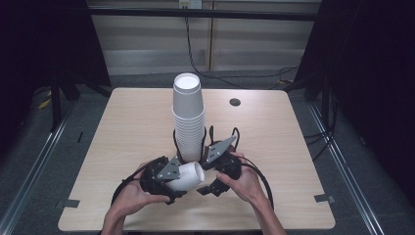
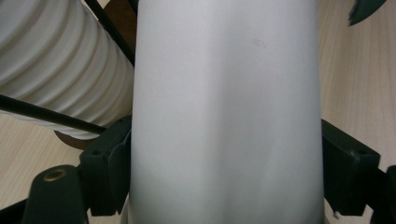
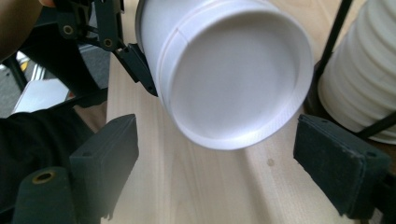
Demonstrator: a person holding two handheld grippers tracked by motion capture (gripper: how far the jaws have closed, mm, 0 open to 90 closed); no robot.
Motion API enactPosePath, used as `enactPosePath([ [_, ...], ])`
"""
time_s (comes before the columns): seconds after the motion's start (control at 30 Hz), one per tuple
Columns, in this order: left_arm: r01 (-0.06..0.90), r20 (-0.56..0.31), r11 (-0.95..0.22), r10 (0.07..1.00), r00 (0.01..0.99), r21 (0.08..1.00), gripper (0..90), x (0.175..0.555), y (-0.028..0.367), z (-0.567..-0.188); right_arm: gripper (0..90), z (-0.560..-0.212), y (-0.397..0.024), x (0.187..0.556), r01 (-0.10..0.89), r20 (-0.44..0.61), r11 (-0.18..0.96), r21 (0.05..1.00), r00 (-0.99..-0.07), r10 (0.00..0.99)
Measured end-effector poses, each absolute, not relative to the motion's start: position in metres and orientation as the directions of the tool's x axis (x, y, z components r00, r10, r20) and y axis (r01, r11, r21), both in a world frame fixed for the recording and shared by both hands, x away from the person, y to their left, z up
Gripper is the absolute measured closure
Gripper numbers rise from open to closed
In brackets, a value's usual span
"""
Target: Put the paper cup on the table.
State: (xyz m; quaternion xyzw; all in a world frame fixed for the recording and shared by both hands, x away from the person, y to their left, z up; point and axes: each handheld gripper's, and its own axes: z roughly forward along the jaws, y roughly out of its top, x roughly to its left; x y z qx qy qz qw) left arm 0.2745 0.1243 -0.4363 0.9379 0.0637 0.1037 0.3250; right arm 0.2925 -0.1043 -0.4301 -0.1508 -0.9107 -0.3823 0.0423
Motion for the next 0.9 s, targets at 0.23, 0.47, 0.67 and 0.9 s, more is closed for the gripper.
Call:
enactPosePath([
  [0.23,0.031,0.165,-0.821,0.152,0.975,0.570,18.2,0.273,0.118,-0.438,14.1,-0.434,-0.096,0.298,0.292,0.180,0.723,0.626,-0.956,0.231],
  [0.47,0.038,0.141,-0.833,0.137,0.980,0.552,18.2,0.277,0.115,-0.444,15.9,-0.433,-0.091,0.301,0.283,0.196,0.741,0.609,-0.959,0.205],
  [0.67,0.019,0.159,-0.838,0.125,0.979,0.545,18.2,0.275,0.110,-0.440,17.1,-0.430,-0.085,0.303,0.264,0.195,0.763,0.590,-0.964,0.183],
  [0.9,0.002,0.167,-0.846,0.107,0.980,0.533,18.2,0.272,0.109,-0.440,21.7,-0.430,-0.080,0.303,0.246,0.191,0.776,0.580,-0.968,0.164],
])
